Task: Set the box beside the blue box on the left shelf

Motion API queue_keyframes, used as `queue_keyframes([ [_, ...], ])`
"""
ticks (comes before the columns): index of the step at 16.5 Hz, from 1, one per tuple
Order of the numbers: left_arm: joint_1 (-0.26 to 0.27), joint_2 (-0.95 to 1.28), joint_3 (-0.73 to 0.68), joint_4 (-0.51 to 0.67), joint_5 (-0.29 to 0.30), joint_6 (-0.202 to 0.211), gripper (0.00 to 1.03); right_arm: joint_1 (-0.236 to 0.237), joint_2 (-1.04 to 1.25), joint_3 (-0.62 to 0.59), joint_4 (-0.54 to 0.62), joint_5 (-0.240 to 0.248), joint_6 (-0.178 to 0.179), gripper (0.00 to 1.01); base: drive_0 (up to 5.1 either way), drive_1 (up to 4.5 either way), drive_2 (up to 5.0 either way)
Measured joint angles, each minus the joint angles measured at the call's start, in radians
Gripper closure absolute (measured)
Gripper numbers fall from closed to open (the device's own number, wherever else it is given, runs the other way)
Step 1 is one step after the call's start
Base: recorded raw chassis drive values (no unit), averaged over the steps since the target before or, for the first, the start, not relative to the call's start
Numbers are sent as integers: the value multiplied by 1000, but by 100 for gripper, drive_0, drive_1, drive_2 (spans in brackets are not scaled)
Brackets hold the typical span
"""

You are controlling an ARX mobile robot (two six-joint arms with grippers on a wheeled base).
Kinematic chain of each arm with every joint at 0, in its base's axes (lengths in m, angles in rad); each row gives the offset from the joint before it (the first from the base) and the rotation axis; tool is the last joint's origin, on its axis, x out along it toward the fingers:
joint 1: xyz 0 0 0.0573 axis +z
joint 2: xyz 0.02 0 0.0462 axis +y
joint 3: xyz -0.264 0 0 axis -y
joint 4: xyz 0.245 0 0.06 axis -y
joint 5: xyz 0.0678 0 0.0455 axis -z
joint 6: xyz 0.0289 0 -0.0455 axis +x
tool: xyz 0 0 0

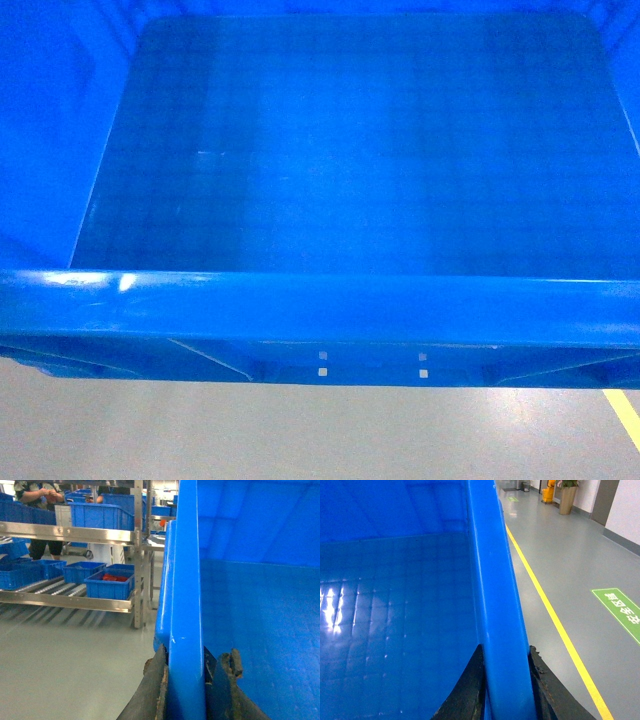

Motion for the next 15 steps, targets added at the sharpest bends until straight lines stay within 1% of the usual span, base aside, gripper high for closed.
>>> queue_keyframes([
  [15,0,0,0,-1,0,0,93,0,0,0,0,0,0,86,-7,405,-419],
])
